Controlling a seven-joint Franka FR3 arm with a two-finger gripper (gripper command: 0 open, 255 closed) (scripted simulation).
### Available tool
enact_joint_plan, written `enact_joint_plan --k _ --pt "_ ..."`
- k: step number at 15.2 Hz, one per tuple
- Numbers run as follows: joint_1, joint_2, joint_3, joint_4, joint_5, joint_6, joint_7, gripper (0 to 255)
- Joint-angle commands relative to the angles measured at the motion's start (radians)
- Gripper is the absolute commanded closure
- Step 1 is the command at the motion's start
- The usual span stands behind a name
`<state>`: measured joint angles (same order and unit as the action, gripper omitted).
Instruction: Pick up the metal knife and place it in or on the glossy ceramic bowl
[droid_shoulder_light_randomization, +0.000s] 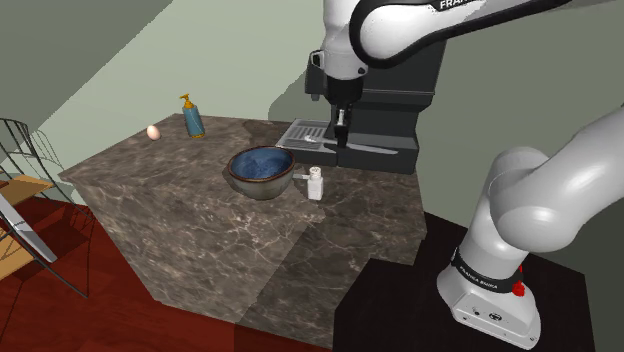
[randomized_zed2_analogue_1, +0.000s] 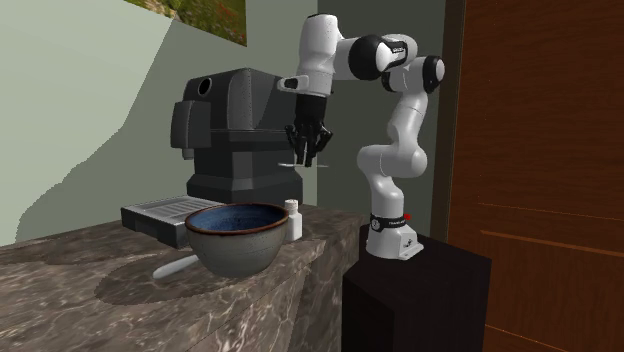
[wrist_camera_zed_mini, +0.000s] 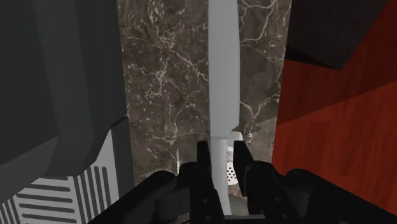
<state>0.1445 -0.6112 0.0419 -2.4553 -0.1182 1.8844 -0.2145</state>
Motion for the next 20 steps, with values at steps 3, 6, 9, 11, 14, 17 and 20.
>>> enact_joint_plan --k 3,6,9,11,14,17,20 --pt "0.003 0.166 0.023 0.135 0.002 0.028 0.029 255" --pt "0.005 0.286 0.041 0.247 0.000 0.033 0.053 255" --pt "0.008 0.405 0.057 0.370 -0.007 0.025 0.076 255" --pt "0.011 0.484 0.067 0.458 -0.014 0.014 0.091 255" --pt "0.018 0.604 0.079 0.601 -0.027 -0.012 0.112 255" --pt "0.030 0.728 0.088 0.760 -0.042 -0.052 0.130 255" --pt "0.033 0.754 0.089 0.767 -0.047 -0.034 0.137 255"
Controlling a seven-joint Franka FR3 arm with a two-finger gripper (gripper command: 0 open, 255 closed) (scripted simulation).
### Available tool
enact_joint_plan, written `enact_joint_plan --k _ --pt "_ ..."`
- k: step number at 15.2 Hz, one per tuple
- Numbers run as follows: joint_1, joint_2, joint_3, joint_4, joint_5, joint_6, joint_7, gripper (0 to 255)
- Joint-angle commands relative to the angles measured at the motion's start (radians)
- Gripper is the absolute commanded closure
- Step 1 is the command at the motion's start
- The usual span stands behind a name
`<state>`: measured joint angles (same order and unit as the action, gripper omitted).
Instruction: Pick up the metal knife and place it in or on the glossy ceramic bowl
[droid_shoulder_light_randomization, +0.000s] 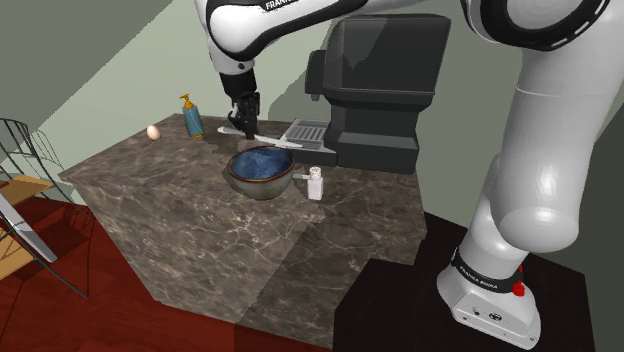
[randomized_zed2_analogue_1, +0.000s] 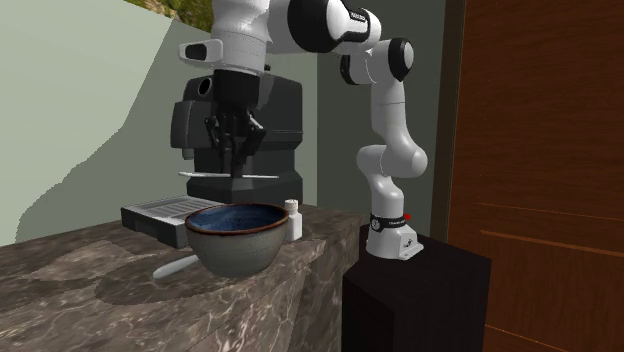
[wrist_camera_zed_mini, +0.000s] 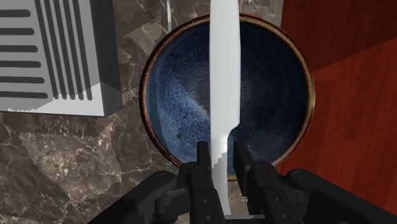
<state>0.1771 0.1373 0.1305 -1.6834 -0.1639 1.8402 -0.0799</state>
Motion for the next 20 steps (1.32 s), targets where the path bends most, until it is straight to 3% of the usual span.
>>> enact_joint_plan --k 1,13,20 --pt "0.000 0.006 0.000 -0.017 -0.002 0.023 0.004 255" --pt "-0.001 0.037 -0.003 -0.148 -0.016 0.183 0.030 255" --pt "-0.001 0.037 -0.003 -0.148 -0.016 0.183 0.030 255"
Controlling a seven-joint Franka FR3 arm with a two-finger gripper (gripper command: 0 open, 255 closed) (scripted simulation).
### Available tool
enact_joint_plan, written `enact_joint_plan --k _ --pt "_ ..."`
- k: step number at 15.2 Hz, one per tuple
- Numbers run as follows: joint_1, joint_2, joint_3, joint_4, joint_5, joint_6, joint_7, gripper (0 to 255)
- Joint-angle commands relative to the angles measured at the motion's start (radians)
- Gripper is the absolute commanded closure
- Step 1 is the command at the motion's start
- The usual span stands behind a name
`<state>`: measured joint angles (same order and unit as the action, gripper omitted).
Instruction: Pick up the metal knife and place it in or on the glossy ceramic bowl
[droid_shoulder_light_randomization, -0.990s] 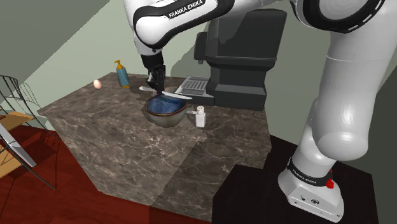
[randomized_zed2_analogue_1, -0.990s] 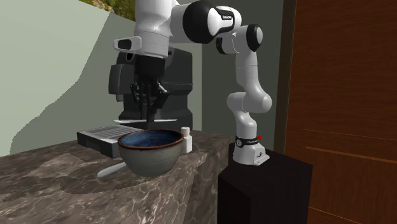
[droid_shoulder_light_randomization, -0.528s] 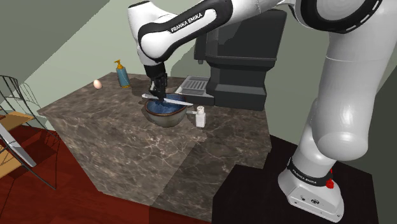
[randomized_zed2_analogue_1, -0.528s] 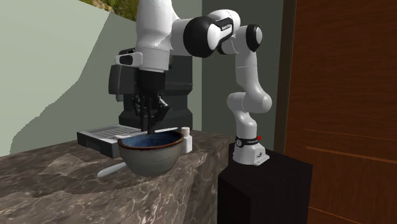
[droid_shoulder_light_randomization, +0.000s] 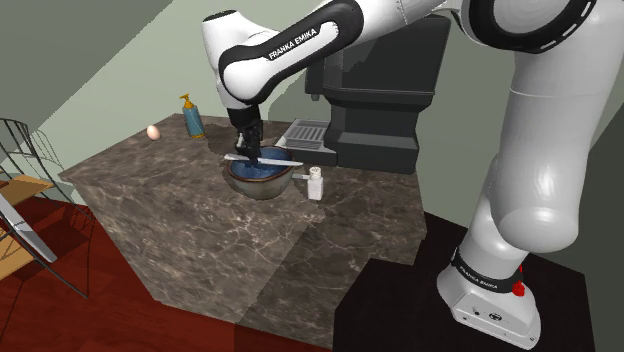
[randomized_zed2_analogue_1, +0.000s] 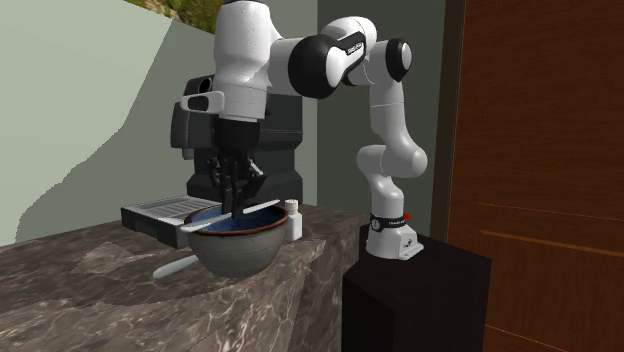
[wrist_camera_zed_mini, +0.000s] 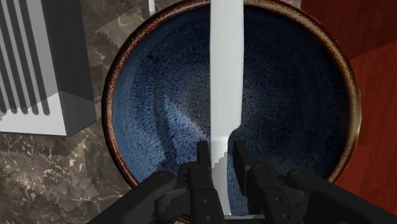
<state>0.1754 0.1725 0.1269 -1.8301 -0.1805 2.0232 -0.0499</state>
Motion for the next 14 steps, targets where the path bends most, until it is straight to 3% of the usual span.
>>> enact_joint_plan --k 1,2,7,11,14 --pt "0.000 0.002 0.000 -0.001 0.000 0.000 0.000 255" --pt "0.000 0.001 0.000 -0.001 0.000 -0.001 0.000 0" --pt "0.000 0.002 0.000 -0.001 0.000 0.000 0.000 0" --pt "0.008 -0.028 0.008 0.087 0.011 -0.118 -0.008 0" --pt "0.008 -0.028 0.008 0.087 0.011 -0.118 -0.008 0"
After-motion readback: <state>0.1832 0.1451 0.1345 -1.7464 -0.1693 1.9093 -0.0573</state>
